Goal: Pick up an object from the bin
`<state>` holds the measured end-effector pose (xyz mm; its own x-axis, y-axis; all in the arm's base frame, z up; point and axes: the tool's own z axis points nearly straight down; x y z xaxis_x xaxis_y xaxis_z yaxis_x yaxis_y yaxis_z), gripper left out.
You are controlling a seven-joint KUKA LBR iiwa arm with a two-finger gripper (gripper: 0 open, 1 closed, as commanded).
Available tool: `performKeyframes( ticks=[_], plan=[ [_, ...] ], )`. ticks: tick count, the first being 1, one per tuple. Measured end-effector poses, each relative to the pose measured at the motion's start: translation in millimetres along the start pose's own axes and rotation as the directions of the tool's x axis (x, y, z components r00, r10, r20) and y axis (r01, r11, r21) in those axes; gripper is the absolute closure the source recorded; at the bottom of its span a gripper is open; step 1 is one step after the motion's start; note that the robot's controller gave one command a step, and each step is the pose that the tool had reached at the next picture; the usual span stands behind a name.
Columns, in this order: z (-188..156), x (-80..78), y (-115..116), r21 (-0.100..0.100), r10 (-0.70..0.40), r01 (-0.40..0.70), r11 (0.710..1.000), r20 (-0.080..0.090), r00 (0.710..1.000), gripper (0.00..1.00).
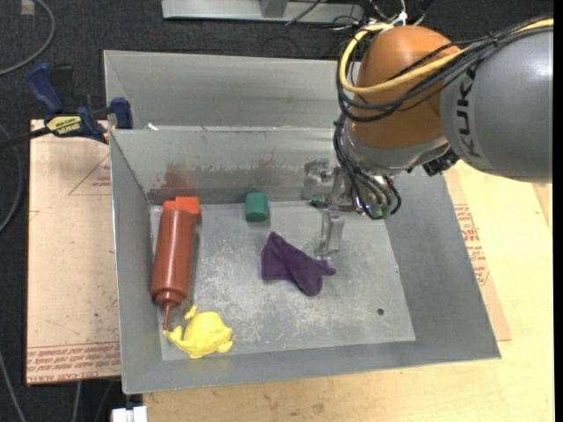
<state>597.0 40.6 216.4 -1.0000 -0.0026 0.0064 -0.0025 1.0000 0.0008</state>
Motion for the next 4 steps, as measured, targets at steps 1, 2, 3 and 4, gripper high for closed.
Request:
performKeyframes(
  ticks=[1, 2, 3, 4],
  plan=[
    [-5, -1.3, 0, 0.000, 0.001, -0.001, 1.000, 0.008, 1.000, 0.00],
    [33, 19.7, -16, -0.001, -0.056, 0.056, 0.998, 0.011, 0.998, 0.00],
    [74, 56.0, -28, -0.001, -0.013, 0.013, 1.000, 0.006, 1.000, 0.00],
    [101, 48.7, -28, -0.001, -0.010, 0.010, 1.000, 0.011, 1.000, 0.00]
  ],
)
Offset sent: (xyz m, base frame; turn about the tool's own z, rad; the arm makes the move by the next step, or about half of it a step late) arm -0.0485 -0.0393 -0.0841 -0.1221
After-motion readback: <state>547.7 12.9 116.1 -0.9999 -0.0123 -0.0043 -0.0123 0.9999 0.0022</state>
